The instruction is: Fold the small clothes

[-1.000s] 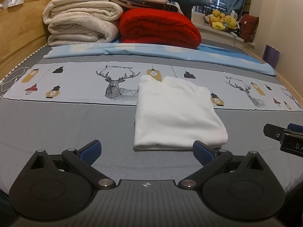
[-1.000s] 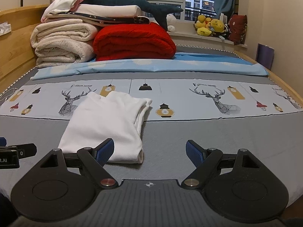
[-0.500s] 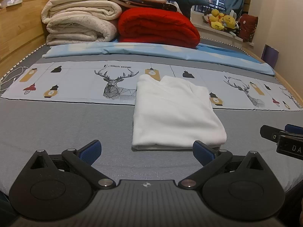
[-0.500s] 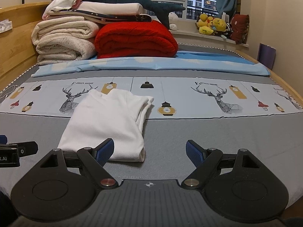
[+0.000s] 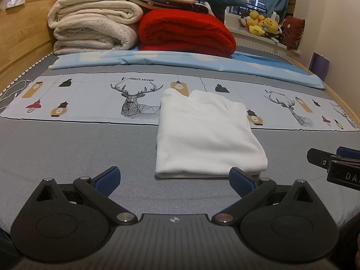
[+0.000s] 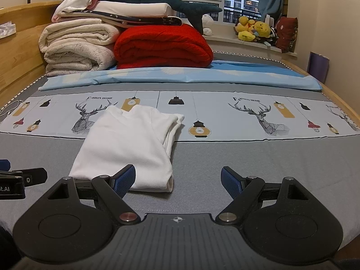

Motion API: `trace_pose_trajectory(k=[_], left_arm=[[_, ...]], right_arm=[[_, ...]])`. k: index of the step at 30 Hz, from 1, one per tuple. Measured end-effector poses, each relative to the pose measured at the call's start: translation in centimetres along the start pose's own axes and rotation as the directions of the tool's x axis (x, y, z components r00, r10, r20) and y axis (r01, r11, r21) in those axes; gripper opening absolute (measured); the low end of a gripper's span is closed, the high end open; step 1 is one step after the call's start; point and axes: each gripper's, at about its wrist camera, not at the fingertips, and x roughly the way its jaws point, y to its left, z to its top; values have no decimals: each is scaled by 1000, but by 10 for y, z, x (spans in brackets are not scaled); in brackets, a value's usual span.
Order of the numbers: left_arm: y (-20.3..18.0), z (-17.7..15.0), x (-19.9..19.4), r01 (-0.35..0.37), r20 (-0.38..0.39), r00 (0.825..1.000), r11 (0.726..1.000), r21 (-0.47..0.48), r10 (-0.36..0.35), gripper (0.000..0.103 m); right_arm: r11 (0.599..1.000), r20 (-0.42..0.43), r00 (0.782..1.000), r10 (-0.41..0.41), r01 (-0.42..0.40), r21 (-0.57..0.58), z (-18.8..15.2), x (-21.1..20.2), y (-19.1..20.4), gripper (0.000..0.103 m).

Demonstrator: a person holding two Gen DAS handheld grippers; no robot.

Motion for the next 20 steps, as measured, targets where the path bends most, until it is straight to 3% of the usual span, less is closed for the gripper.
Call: trace_pose_trajectory(k=[20], left_arm=[[3,1,-2,15,0,1000,1000,3,-15,103]], right_arm=[[1000,-1,1000,0,0,-1,1,0,1,84]])
